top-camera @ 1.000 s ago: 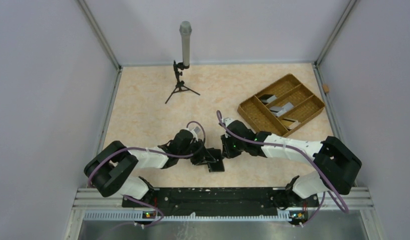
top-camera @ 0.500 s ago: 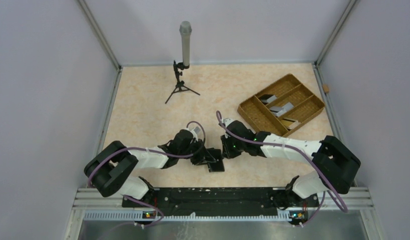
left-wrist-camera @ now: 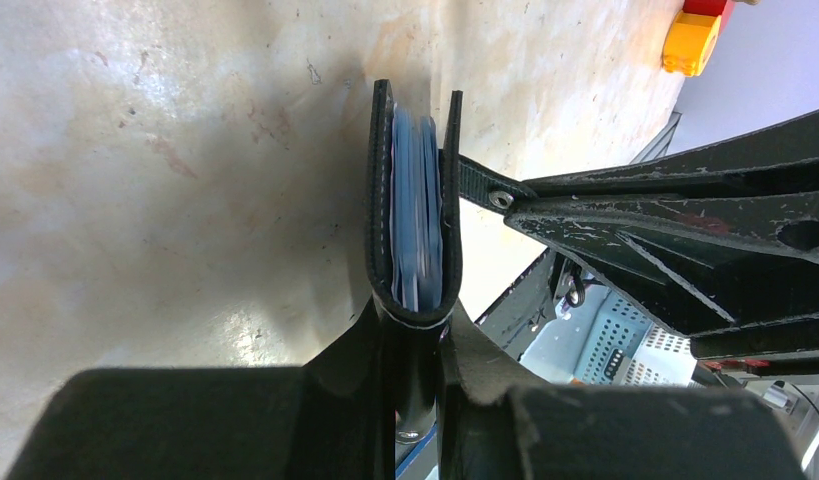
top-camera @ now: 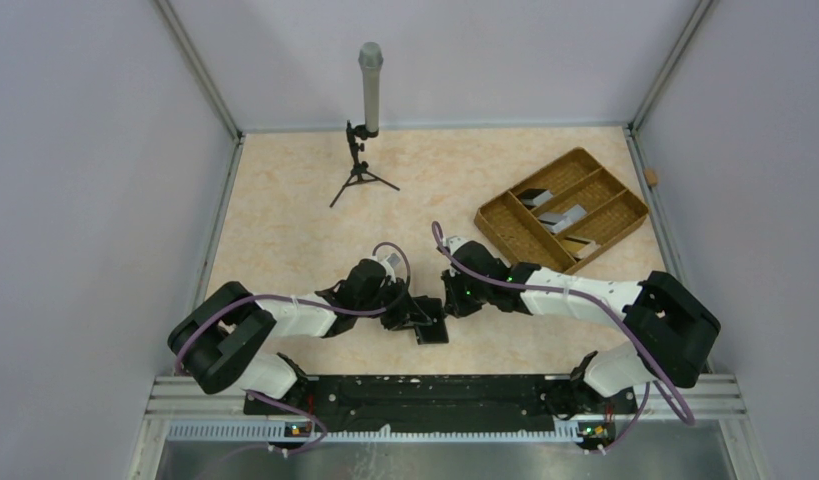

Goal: Put the credit cards into the card holder
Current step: Close the card holder at the center of the board.

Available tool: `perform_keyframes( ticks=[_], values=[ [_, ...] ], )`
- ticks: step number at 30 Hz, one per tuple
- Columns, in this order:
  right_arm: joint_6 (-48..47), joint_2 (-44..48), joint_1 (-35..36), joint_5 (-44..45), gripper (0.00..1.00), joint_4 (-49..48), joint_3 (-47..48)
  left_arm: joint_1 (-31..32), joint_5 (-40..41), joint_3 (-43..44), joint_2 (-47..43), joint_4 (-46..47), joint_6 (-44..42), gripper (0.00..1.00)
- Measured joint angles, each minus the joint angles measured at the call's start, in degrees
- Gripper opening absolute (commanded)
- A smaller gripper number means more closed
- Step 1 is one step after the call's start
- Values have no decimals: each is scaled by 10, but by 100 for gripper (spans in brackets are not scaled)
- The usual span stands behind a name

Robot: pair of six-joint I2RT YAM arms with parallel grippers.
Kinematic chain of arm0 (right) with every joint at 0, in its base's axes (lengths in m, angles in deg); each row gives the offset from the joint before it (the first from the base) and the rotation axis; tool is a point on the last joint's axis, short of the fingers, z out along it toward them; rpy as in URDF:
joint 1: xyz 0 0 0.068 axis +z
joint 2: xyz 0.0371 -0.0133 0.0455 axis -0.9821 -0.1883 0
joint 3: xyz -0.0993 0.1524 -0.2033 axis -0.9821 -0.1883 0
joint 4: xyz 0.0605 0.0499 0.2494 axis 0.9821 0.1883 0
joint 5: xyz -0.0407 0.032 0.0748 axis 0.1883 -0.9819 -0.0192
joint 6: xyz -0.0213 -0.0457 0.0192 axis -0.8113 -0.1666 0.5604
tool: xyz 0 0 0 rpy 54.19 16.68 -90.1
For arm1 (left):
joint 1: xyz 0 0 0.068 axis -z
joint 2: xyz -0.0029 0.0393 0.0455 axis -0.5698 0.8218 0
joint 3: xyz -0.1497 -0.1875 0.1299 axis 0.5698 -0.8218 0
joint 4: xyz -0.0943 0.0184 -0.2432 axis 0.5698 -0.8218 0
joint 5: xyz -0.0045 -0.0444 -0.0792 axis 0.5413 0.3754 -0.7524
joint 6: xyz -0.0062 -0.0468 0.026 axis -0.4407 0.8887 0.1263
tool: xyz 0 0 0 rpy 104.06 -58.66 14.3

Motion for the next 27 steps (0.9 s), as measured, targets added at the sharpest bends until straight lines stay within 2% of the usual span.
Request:
perform_keyframes(
  ticks=[17, 27],
  values=[
    [0, 7, -1, -70, 0, -82, -46, 0, 1, 0, 0, 0, 0, 0],
    [0, 7, -2, -80, 0, -92, -50, 1, 1, 0, 0, 0, 0, 0]
  ],
)
